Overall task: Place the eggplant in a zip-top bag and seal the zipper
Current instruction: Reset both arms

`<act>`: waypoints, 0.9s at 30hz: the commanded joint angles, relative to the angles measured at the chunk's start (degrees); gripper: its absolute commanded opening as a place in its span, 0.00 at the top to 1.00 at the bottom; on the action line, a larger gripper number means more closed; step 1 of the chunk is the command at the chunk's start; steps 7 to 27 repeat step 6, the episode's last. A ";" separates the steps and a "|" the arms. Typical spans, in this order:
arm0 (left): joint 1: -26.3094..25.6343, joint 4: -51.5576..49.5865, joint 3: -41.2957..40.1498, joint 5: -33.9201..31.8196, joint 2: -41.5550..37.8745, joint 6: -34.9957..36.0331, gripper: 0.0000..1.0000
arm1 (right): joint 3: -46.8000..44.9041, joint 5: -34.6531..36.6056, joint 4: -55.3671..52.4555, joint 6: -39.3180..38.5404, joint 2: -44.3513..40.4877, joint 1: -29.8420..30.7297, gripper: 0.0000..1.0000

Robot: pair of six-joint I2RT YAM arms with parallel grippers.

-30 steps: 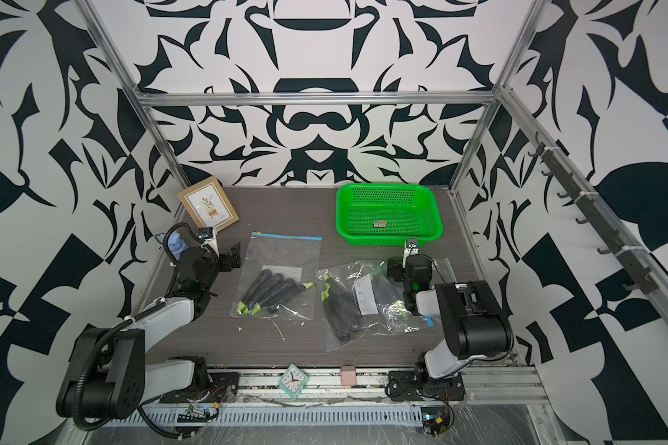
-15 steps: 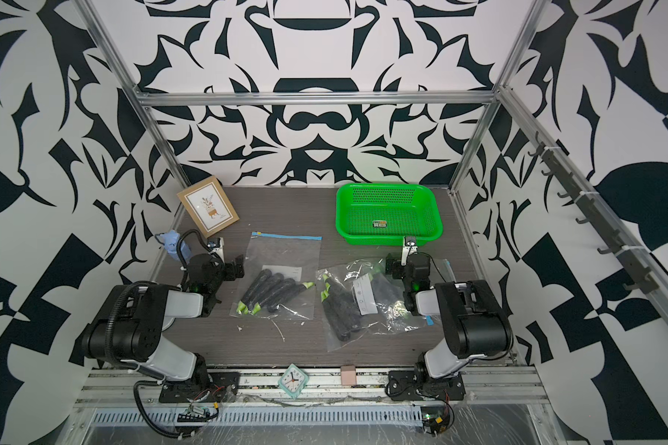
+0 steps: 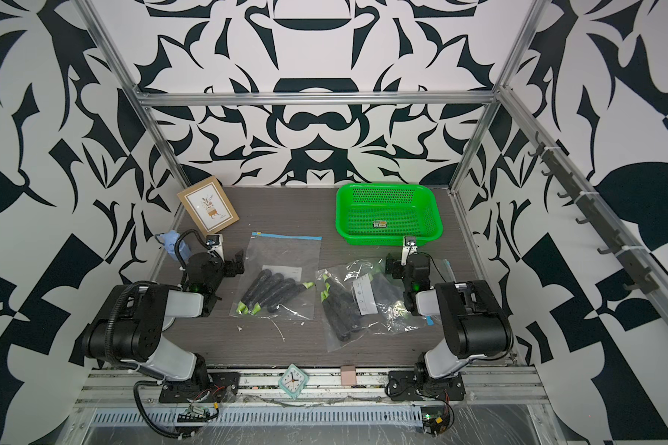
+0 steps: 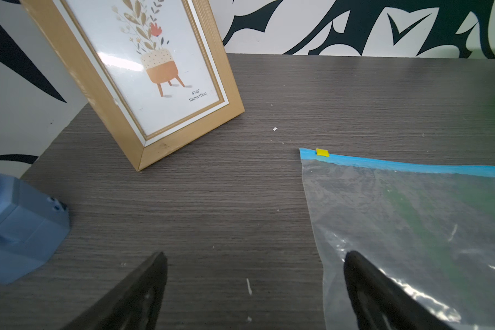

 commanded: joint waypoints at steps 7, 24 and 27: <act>0.22 1.89 0.12 0.36 0.01 -0.24 0.01 | 0.18 -0.22 2.34 -0.36 -0.22 -0.12 0.01; 0.22 1.89 0.12 0.36 0.01 -0.24 0.01 | 0.18 -0.22 2.34 -0.36 -0.22 -0.12 0.01; 0.22 1.89 0.12 0.36 0.01 -0.24 0.01 | 0.18 -0.22 2.34 -0.36 -0.22 -0.12 0.01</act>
